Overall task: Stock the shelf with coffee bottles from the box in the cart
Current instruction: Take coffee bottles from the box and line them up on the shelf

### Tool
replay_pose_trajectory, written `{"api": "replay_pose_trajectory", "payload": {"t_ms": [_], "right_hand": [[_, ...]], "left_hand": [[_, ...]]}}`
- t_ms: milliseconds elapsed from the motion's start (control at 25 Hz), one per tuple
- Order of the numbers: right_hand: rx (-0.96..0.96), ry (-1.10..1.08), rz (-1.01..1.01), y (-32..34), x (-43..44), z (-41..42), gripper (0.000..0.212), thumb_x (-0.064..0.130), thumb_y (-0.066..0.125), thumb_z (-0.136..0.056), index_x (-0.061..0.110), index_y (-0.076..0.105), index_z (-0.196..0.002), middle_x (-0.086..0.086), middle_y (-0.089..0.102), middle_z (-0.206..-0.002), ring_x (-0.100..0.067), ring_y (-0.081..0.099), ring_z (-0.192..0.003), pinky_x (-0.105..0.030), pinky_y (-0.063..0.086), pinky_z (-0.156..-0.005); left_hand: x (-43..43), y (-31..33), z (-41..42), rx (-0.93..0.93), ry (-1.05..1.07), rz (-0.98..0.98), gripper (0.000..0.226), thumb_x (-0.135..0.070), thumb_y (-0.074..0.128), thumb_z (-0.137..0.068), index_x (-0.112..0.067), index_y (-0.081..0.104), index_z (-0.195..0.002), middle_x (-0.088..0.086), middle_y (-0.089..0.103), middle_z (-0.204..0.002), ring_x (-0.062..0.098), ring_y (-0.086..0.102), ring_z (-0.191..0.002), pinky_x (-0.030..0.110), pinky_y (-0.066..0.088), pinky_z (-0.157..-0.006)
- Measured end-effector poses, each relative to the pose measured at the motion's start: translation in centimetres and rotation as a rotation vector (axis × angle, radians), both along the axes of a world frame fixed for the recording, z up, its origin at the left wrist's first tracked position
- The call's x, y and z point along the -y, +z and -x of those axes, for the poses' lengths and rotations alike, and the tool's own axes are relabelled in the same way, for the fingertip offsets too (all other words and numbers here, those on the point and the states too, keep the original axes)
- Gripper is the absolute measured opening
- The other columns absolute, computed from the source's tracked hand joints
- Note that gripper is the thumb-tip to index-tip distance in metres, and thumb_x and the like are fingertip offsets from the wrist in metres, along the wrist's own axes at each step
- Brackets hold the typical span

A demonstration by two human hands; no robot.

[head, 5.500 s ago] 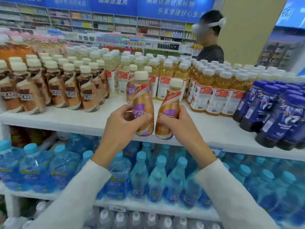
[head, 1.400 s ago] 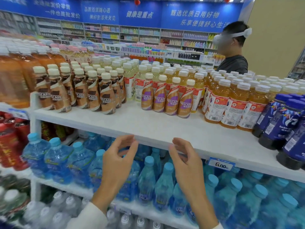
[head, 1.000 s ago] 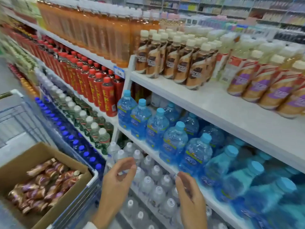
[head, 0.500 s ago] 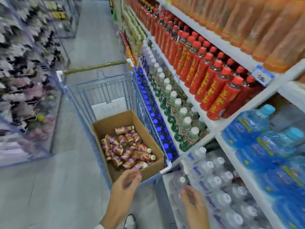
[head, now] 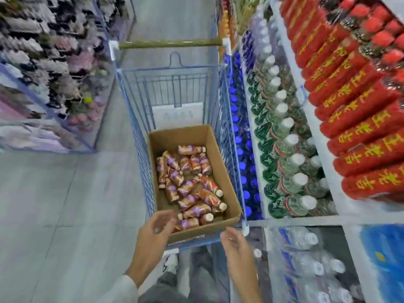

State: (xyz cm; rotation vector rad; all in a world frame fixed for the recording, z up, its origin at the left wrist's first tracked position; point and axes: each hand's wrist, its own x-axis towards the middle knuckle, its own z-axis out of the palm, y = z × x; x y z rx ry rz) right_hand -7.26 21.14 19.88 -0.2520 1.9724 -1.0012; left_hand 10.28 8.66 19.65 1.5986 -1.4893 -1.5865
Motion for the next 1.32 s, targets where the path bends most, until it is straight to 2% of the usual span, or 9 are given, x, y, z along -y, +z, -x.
{"api": "replay_pose_trajectory", "payload": {"t_ms": [240,400,640,720,800,920,1040,1200,1320], "right_hand": [[0.077,0.151,-0.071,-2.6,4.9,6.0,0.028,0.042,0.06,-0.098,0.031,0.06,-0.124,0.019,0.064,-0.119,0.006,0.057,-0.11,-0.017,0.044,-0.091],[0.136,0.144,-0.138,-4.7,6.7,9.8,0.028,0.042,0.06,-0.099,0.032,0.061,-0.125,0.017,0.064,-0.12,0.005,0.058,-0.111,-0.015,0.044,-0.091],[0.239,0.089,-0.216,-8.1,7.7,11.8,0.02,0.037,0.062,-0.098,0.035,0.064,-0.118,0.021,0.067,-0.114,0.01,0.061,-0.105,-0.009,0.045,-0.084],[0.278,0.084,-0.23,-8.9,7.8,11.8,0.02,0.038,0.063,-0.097,0.035,0.065,-0.116,0.022,0.067,-0.112,0.016,0.06,-0.099,-0.005,0.044,-0.08],[0.31,0.072,-0.243,-9.6,7.9,11.7,0.021,0.038,0.063,-0.096,0.034,0.066,-0.117,0.022,0.068,-0.112,0.018,0.059,-0.098,-0.003,0.043,-0.08],[0.338,0.084,-0.256,-10.4,8.2,11.5,0.021,0.039,0.063,-0.097,0.035,0.066,-0.117,0.024,0.068,-0.11,0.017,0.06,-0.1,-0.01,0.044,-0.087],[0.395,0.064,-0.26,-10.4,9.0,11.4,0.017,0.035,0.065,-0.097,0.033,0.07,-0.113,0.019,0.072,-0.109,0.007,0.064,-0.105,-0.018,0.048,-0.093],[0.614,-0.115,-0.289,-12.3,11.6,11.2,0.009,0.02,0.063,-0.097,0.021,0.07,-0.103,-0.005,0.074,-0.11,-0.02,0.069,-0.106,-0.031,0.056,-0.091],[0.768,-0.19,-0.304,-16.3,14.2,10.6,0.028,0.021,0.059,-0.1,0.008,0.061,-0.126,-0.012,0.068,-0.122,-0.026,0.066,-0.113,-0.036,0.053,-0.098]], "left_hand": [[5.0,-5.2,7.2,0.167,0.029,-0.13,0.016,-0.026,0.069,-0.095,-0.027,0.068,-0.111,-0.013,0.073,-0.103,0.0,0.067,-0.096,0.012,0.05,-0.076],[9.3,-11.9,13.6,0.314,-0.118,-0.241,0.041,-0.033,0.067,-0.094,-0.02,0.059,-0.132,-0.003,0.065,-0.126,0.012,0.061,-0.11,0.02,0.046,-0.086],[13.7,-27.3,16.5,0.888,-0.53,-0.476,0.09,-0.056,0.059,-0.088,-0.022,0.017,-0.16,0.014,0.027,-0.162,0.039,0.034,-0.144,0.052,0.035,-0.116],[12.2,-30.3,16.4,0.951,-0.491,-0.434,0.085,-0.046,0.058,-0.094,-0.017,0.012,-0.16,0.015,0.018,-0.165,0.04,0.023,-0.15,0.052,0.029,-0.119],[11.1,-32.2,16.4,1.025,-0.488,-0.268,0.077,-0.038,0.058,-0.096,-0.008,0.019,-0.156,0.017,0.032,-0.159,0.037,0.025,-0.148,0.049,0.028,-0.118],[10.9,-33.0,15.6,1.197,-0.701,-0.068,0.081,-0.05,0.054,-0.095,0.003,0.025,-0.15,0.019,0.055,-0.138,0.038,0.046,-0.131,0.048,0.035,-0.112],[11.7,-29.9,15.4,1.07,-0.743,-0.182,0.069,-0.053,0.041,-0.102,-0.002,0.035,-0.149,0.02,0.046,-0.146,0.041,0.046,-0.129,0.048,0.04,-0.108],[11.3,-22.9,12.9,0.591,-0.232,-0.553,0.068,-0.063,0.053,-0.094,-0.013,0.052,-0.141,0.014,0.059,-0.138,0.036,0.06,-0.118,0.034,0.045,-0.092],[9.1,-18.3,9.4,0.333,0.024,-0.676,0.066,-0.056,0.072,-0.082,-0.014,0.055,-0.13,0.015,0.066,-0.126,0.023,0.069,-0.094,0.028,0.055,-0.074]]}}
